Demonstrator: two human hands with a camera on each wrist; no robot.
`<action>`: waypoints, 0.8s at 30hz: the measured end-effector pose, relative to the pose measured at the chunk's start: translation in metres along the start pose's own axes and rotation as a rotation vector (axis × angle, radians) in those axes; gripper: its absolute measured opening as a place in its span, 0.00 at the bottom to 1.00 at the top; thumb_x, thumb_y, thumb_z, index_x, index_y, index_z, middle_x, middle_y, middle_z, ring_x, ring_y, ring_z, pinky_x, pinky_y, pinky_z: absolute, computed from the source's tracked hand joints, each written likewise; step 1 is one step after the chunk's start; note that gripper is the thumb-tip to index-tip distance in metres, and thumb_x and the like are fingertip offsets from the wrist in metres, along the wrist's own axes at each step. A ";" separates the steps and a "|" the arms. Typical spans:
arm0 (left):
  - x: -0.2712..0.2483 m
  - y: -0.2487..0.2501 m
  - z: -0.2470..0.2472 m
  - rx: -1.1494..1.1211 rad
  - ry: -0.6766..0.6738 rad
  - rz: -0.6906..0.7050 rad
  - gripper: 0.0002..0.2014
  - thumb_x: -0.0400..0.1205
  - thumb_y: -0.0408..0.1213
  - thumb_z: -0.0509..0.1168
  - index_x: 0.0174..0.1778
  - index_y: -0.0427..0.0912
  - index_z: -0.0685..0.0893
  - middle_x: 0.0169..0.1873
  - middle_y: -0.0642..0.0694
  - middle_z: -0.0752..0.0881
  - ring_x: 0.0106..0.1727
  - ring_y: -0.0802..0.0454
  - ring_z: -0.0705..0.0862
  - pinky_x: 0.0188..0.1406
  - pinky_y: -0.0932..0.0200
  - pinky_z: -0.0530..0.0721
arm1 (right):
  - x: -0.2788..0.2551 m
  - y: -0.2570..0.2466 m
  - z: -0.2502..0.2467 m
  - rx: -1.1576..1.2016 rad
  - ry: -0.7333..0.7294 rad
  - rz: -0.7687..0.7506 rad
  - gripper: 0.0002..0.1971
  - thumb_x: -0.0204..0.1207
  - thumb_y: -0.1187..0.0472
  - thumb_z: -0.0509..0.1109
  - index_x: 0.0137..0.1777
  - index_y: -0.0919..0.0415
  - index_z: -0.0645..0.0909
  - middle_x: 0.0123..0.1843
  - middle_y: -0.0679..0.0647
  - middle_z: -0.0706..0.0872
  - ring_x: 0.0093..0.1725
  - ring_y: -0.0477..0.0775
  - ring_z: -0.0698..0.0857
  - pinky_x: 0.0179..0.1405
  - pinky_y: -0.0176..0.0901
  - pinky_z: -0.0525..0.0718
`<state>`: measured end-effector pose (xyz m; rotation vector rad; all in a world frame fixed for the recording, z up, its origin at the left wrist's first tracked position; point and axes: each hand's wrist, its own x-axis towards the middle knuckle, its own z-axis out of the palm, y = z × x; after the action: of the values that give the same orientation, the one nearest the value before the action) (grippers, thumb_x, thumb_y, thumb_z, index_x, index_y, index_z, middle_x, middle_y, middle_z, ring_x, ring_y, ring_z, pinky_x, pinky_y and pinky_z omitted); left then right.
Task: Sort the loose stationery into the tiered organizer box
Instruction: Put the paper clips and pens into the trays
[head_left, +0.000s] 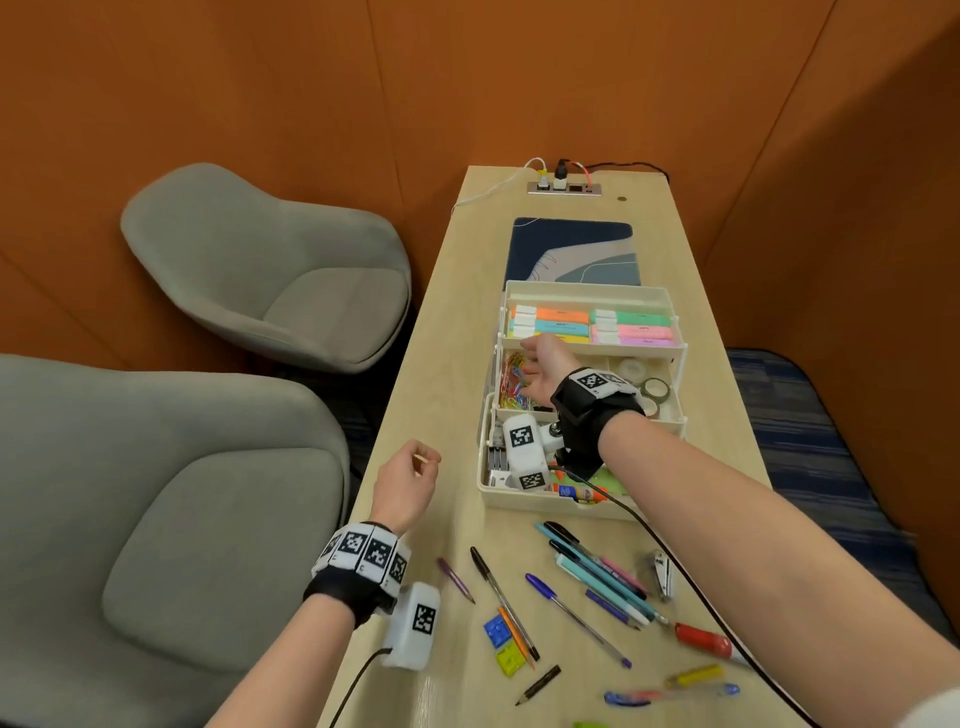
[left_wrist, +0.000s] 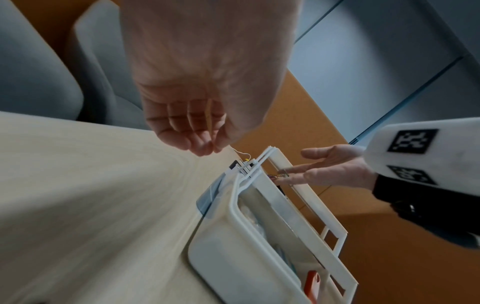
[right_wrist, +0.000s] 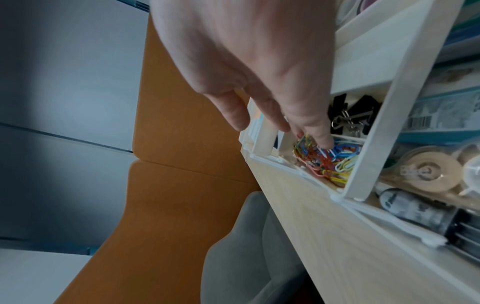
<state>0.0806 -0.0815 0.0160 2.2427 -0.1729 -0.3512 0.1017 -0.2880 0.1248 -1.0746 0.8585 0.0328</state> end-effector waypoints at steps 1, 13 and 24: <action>-0.004 -0.003 0.001 0.000 -0.006 -0.005 0.06 0.81 0.33 0.61 0.44 0.47 0.81 0.36 0.50 0.82 0.38 0.47 0.83 0.47 0.46 0.85 | -0.001 0.003 0.001 -0.026 -0.007 -0.021 0.22 0.82 0.65 0.56 0.76 0.68 0.66 0.76 0.65 0.69 0.77 0.65 0.68 0.75 0.59 0.67; -0.039 -0.008 0.022 0.024 -0.115 0.039 0.07 0.83 0.33 0.60 0.44 0.47 0.82 0.37 0.51 0.83 0.40 0.47 0.84 0.47 0.49 0.85 | -0.028 0.025 -0.028 -0.268 -0.071 -0.276 0.18 0.82 0.71 0.55 0.69 0.63 0.75 0.70 0.58 0.76 0.69 0.57 0.75 0.67 0.56 0.79; -0.073 -0.004 0.058 0.144 -0.189 0.163 0.06 0.84 0.38 0.60 0.44 0.48 0.81 0.35 0.54 0.82 0.36 0.54 0.80 0.38 0.57 0.79 | -0.084 0.138 -0.125 -0.412 -0.057 -0.346 0.16 0.82 0.73 0.54 0.57 0.59 0.81 0.59 0.57 0.85 0.54 0.51 0.86 0.50 0.37 0.84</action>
<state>-0.0061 -0.1037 -0.0079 2.3160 -0.4923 -0.4743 -0.0877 -0.2845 0.0494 -1.5907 0.6164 -0.0519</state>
